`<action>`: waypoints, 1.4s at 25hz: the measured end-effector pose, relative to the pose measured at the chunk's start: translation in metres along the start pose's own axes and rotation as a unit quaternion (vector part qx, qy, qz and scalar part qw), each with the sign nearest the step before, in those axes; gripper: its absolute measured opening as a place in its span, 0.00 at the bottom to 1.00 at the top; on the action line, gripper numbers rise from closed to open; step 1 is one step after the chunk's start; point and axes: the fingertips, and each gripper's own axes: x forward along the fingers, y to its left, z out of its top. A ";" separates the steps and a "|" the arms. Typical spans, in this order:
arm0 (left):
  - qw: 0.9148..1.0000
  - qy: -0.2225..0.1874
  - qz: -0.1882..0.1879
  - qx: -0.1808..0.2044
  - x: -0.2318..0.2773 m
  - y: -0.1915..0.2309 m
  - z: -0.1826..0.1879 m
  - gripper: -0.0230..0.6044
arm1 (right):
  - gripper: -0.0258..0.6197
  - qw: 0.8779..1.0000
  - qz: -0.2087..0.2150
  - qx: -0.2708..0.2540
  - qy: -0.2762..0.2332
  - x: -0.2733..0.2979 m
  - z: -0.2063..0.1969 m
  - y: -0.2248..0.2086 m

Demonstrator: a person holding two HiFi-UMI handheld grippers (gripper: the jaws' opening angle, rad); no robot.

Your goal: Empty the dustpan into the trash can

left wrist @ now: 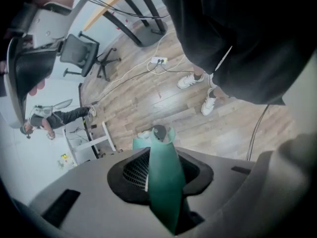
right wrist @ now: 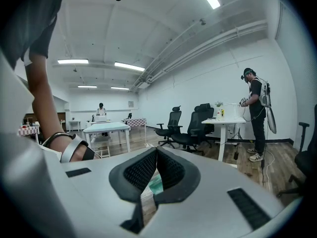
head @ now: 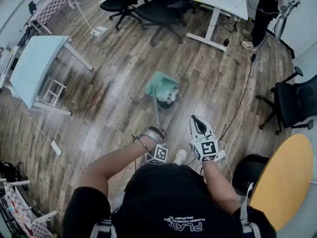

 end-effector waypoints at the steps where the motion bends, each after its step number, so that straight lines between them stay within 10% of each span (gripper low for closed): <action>1: 1.000 0.005 -0.001 0.021 0.001 -0.004 0.001 0.23 | 0.08 1.000 0.001 0.002 0.000 0.000 -0.001 0.000; 9: 0.985 0.045 -0.019 0.166 -0.012 -0.029 -0.006 0.23 | 0.08 1.000 0.019 0.000 -0.006 -0.001 -0.001 0.015; 17: 0.981 0.043 -0.016 0.188 -0.001 -0.039 -0.005 0.23 | 0.08 1.000 0.023 0.000 -0.003 -0.003 -0.004 0.018; 28: 0.999 -0.004 -0.008 0.051 -0.011 -0.018 -0.008 0.23 | 0.08 1.000 0.028 -0.004 0.001 -0.001 -0.004 0.024; 35: 0.994 -0.052 0.006 -0.092 -0.024 0.007 -0.023 0.23 | 0.08 0.999 0.035 -0.010 0.003 0.003 -0.002 0.031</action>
